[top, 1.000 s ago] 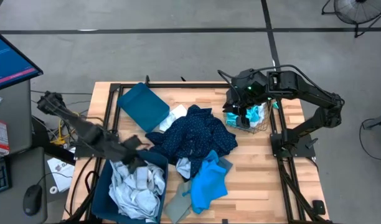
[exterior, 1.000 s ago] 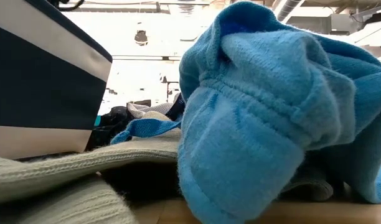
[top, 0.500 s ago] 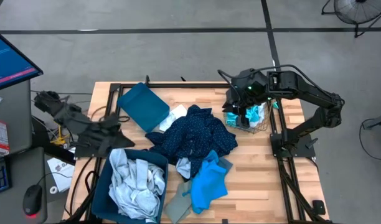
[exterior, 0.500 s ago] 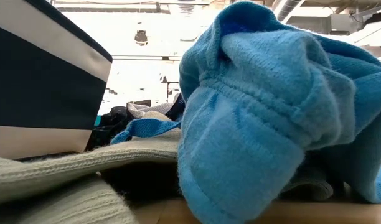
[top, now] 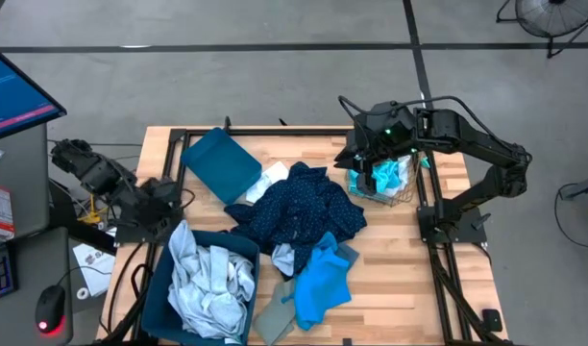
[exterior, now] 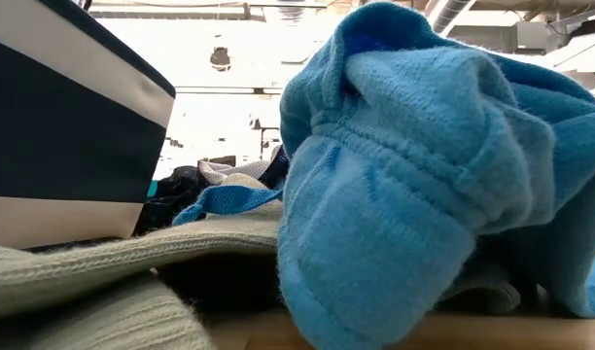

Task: Pick & Place Cloths
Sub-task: Put the white patterned shirt into the blue basket

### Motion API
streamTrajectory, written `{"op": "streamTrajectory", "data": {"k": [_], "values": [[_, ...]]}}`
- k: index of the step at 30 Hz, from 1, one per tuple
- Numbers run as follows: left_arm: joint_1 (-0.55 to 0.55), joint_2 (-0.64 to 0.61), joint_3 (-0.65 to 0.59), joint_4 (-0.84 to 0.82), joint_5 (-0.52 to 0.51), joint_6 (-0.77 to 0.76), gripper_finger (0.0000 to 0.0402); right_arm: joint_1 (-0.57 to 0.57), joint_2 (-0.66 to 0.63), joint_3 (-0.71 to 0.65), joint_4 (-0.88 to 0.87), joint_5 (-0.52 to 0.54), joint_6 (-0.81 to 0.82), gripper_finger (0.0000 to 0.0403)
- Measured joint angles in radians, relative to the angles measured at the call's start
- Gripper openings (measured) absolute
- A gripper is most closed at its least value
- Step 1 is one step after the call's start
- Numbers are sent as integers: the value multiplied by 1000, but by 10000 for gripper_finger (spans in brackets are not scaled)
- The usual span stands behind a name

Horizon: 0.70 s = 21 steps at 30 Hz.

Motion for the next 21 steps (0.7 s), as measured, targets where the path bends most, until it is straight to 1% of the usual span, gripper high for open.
{"op": "streamTrajectory", "data": {"k": [1,3,6,8,11,14,18,21], "values": [[0,10,-3,-27,-8,-31,2,0,0,0,6,0,10,60],[0,10,-38,4,-33,-2,1,0,0,0,15,0,28,60],[0,39,-101,-12,-40,-5,1,0,0,-1,35,0,39,60],[0,68,-155,-11,3,-6,1,0,0,-2,36,0,47,60],[0,122,-208,9,115,-11,1,0,0,-3,35,0,56,60],[-13,164,-202,86,133,-6,1,0,0,-3,35,0,56,60],[-30,195,-160,225,84,-5,1,0,0,-3,34,0,51,60],[-30,218,-148,259,105,-6,1,-1,0,-3,32,0,42,60]]}}
